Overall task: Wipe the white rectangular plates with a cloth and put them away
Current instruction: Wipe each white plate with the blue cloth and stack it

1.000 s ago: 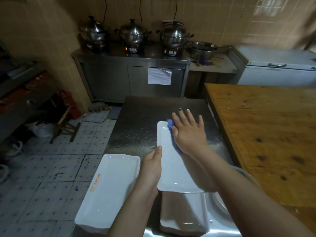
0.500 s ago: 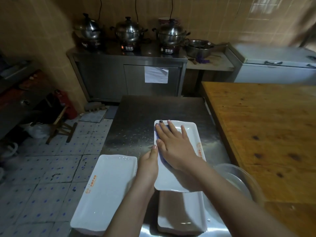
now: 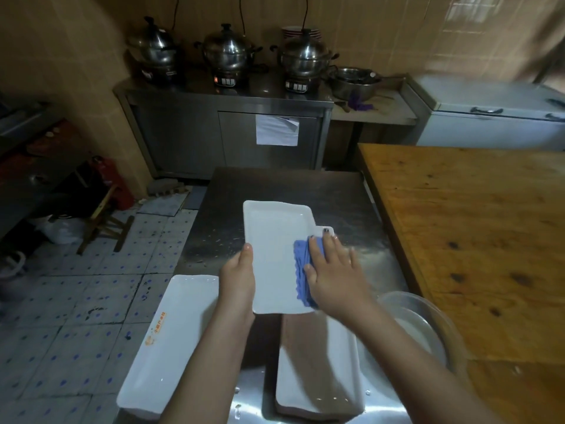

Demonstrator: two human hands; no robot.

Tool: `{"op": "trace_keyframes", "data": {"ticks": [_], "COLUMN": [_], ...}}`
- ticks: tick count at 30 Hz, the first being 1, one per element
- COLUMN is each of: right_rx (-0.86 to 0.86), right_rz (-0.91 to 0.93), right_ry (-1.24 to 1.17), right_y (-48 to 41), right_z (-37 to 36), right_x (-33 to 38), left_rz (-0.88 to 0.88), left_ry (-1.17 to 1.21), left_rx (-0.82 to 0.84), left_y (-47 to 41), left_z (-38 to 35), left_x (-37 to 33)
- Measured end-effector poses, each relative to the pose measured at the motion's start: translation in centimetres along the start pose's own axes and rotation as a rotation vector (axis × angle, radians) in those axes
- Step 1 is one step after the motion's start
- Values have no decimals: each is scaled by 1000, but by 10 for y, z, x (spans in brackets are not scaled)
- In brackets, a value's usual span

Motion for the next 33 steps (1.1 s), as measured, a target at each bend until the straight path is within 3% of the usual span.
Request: {"op": "trace_keyframes", "data": {"ticks": [6, 11, 17, 22, 26, 29, 33], "right_rx": [-64, -45, -16, 36, 51, -34, -49], "right_rz": [30, -153, 144, 232, 135, 8, -130], "right_ry": [112, 101, -202, -57, 106, 229, 105], "right_y": [3, -32, 10, 27, 27, 21, 12], "right_z": [-7, 17, 27, 22, 11, 19, 26], "right_x": [-3, -12, 66, 61, 16, -7, -4], "left_rz": [42, 54, 18, 9, -17, -8, 21], "left_ry": [-46, -113, 46, 32, 15, -26, -109], "left_rx": [36, 109, 66, 46, 59, 108, 186], "left_y": [0, 14, 0, -2, 0, 8, 21], "left_z": [-10, -28, -24, -12, -11, -15, -23], "left_x": [10, 25, 6, 3, -3, 1, 14]}}
Point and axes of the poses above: each hand's wrist, its own y-axis away from the middle knuckle, its own z-axis out of the back of the hand, x = y × z, the point moved 9 cm from there along -y, towards the middle knuckle, and after that the axes turned 11 degrees about y, right-handed, at the moved point
